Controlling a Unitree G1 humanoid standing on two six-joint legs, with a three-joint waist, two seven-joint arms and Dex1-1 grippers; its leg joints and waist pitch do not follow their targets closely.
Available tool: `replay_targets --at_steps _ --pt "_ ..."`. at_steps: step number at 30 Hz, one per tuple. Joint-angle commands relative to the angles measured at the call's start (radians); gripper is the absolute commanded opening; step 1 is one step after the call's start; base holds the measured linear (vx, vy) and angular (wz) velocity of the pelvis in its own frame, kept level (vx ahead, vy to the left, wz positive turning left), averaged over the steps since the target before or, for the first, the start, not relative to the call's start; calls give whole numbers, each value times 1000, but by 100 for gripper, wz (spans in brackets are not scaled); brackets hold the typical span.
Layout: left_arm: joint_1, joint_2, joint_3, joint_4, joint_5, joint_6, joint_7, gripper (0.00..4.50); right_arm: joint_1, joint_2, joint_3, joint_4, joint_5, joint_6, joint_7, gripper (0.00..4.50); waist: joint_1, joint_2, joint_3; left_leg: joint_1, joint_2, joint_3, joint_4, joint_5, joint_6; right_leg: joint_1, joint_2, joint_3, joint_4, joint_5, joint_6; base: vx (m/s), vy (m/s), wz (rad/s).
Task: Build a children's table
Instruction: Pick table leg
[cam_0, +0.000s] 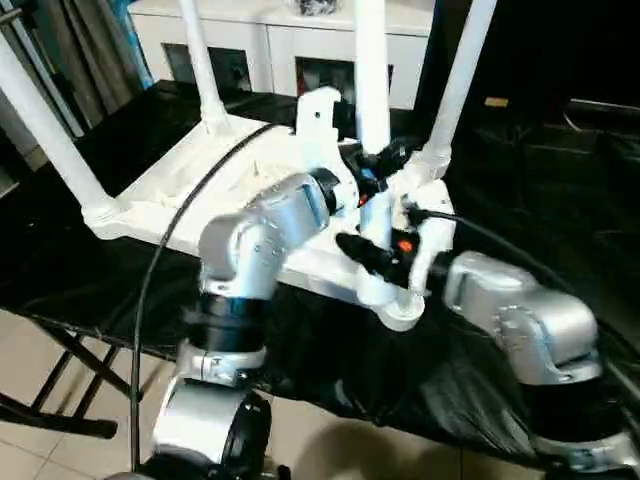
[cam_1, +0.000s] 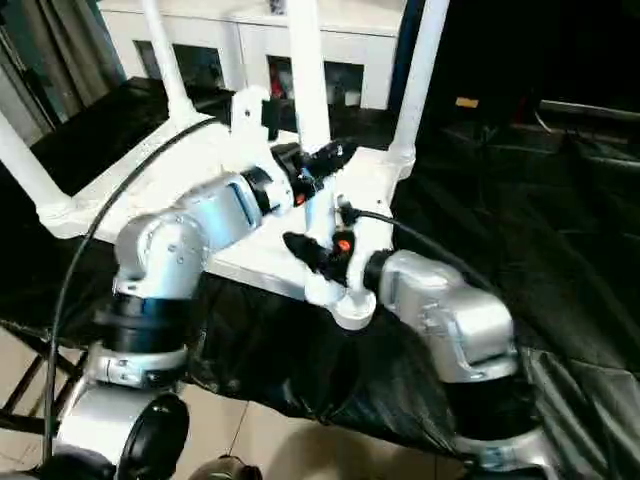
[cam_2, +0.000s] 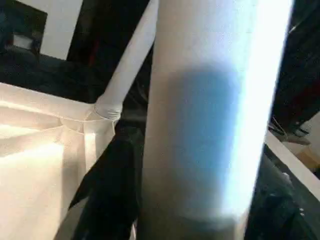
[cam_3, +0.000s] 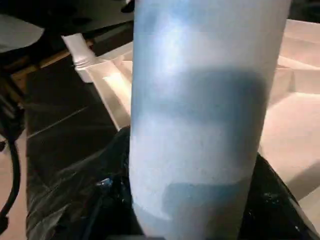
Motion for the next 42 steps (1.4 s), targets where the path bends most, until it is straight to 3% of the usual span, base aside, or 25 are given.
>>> replay_targets --at_steps 1,6,7,8,11,14,18,20,23,31,34,42 --pt "13 -16 52 26 28 -70 42 226 -24 19 8 -97 3 -14 -8 191 -3 -21 -82 16 58 -37 -69 -64 29 57 -74 64 -78 -213 -104 0 0 0" --pt "11 -13 59 26 19 -101 16 197 -24 26 8 -99 -7 -21 -16 191 -4 -20 -81 17 58 -37 -72 -85 16 58 -74 65 -80 -218 -96 0 0 0" --pt "14 14 37 22 -29 -103 -107 194 -28 25 -33 -84 35 -30 14 226 -3 -21 -81 17 57 -37 -72 -80 20 59 -76 65 -80 -213 -96 0 0 0" --pt "14 14 37 22 -29 -103 -107 192 -28 25 -33 -84 35 -30 14 247 -3 -21 -82 17 57 -36 -72 -80 21 59 -76 65 -79 -212 -97 0 0 0" --pt "14 53 14 24 -63 -89 -207 188 -29 -9 -64 -75 84 -18 82 263 -2 -19 -82 17 59 -36 -71 -86 26 58 -76 65 -75 -193 -106 0 0 0" --pt "3 99 8 32 -126 -51 -343 184 -23 -99 -75 -77 165 25 250 299 0 -17 -82 19 60 -35 -70 -82 34 59 -76 66 -72 -182 -119 0 0 0" --pt "-21 172 -16 57 -191 14 -555 184 -25 -230 -46 -65 216 53 473 328 5 -24 -81 16 56 -32 -66 -72 54 64 -77 65 -74 -202 -124 0 0 0" --pt "-25 192 -30 61 -203 32 -612 184 -32 -245 -45 -56 224 56 502 341 6 -21 -82 18 59 -34 -66 -69 58 62 -80 66 -72 -212 -130 0 0 0" --pt "-46 211 -19 66 -275 88 -704 184 -55 -274 -39 -26 247 63 567 348 3 -27 -83 17 59 -33 -65 -64 55 64 -81 64 -70 -213 -155 0 0 0" --pt "-60 226 -28 47 -362 126 -857 184 -81 -305 -7 7 290 85 687 355 6 -29 -80 20 62 -32 -66 -72 56 63 -82 65 -73 -244 -158 0 0 0" --pt "-60 231 -41 41 -364 133 -890 184 -83 -302 -2 11 306 97 713 355 7 -33 -82 20 62 -32 -65 -65 56 63 -82 66 -71 -236 -161 0 0 0" --pt "-70 246 -69 66 -340 124 -920 184 -93 -327 24 40 295 75 766 355 8 -31 -83 19 62 -32 -65 -60 48 64 -81 66 -69 -229 -160 0 0 0"
